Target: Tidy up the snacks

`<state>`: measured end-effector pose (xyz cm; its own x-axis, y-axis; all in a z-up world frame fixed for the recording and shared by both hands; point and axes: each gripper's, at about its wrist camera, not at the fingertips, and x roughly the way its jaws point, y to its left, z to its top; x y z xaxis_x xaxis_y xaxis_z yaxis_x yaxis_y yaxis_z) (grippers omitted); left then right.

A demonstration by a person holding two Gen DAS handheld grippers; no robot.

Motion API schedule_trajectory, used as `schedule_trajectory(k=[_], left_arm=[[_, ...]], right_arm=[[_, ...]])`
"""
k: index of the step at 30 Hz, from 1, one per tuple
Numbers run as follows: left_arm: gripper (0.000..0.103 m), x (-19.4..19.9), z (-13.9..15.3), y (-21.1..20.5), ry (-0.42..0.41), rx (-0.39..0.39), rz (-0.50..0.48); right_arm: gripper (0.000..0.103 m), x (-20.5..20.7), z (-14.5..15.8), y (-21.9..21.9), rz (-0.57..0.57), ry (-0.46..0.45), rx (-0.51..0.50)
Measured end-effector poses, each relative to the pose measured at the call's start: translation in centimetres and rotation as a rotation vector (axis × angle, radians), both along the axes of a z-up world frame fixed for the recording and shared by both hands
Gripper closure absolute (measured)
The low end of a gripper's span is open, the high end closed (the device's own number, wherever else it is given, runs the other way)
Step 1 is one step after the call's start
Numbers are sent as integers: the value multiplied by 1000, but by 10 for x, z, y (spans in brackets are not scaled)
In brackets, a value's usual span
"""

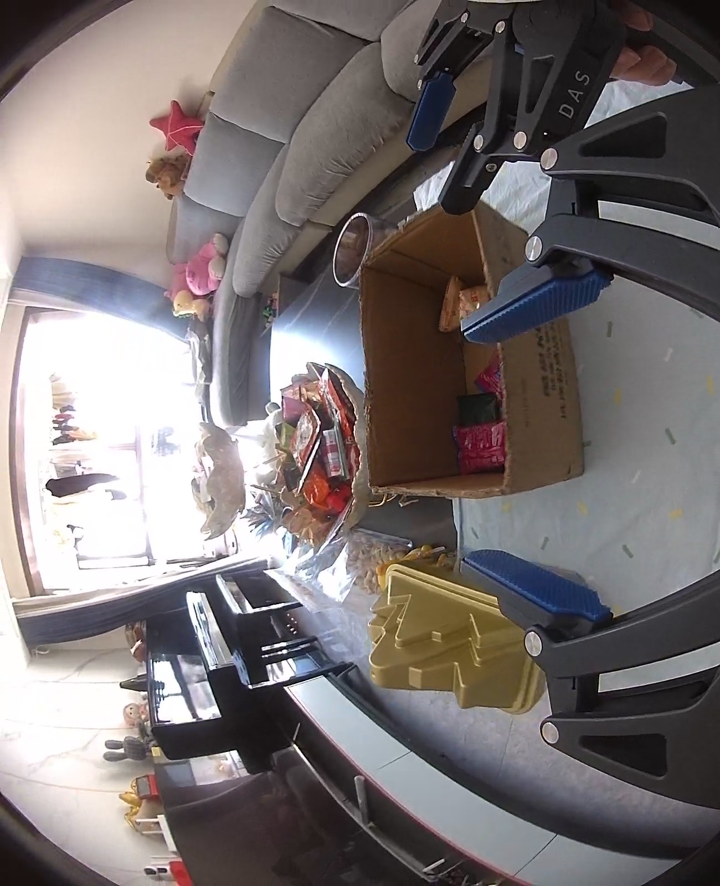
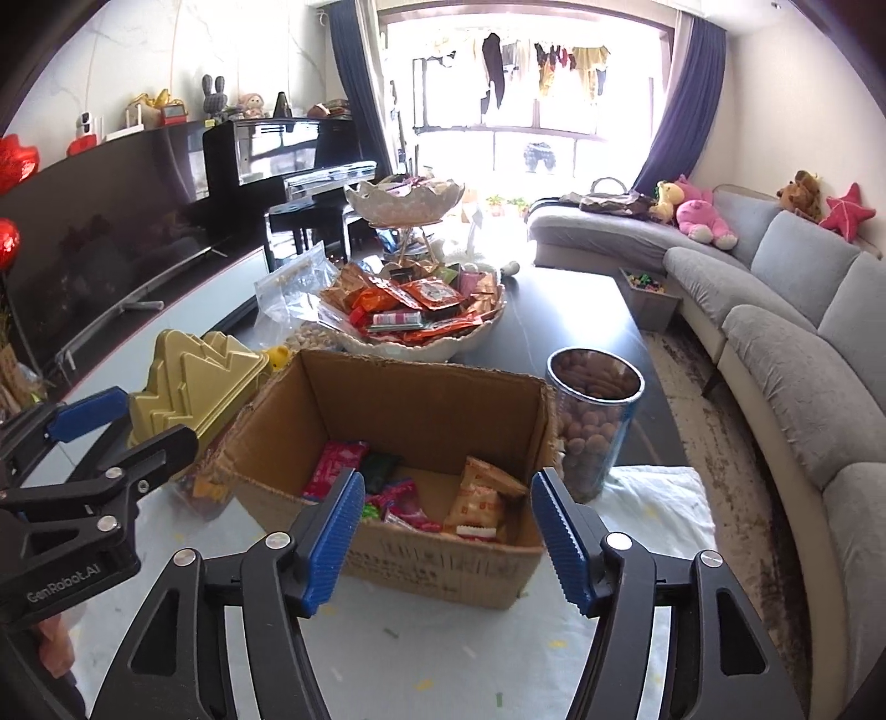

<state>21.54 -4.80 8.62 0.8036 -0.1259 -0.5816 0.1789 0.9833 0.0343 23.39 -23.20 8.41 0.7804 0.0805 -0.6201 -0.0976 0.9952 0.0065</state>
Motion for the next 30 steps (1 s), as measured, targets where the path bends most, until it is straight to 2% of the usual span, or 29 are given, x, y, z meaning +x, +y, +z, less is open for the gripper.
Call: schedule_trajectory(k=[6, 16, 22, 30], left_arm=[[21, -37, 0, 0, -36, 4, 0], [10, -94, -2, 4, -99, 30, -4], [3, -121, -3, 8, -145, 46, 26], [0, -147, 1, 10, -176, 6, 37]], right_arm=[[28, -37, 6, -1, -9, -53, -2], [23, -91, 4, 4, -26, -97, -27], [19, -120, 3, 4, -46, -121, -52], [17, -149, 1, 3, -68, -114, -15]])
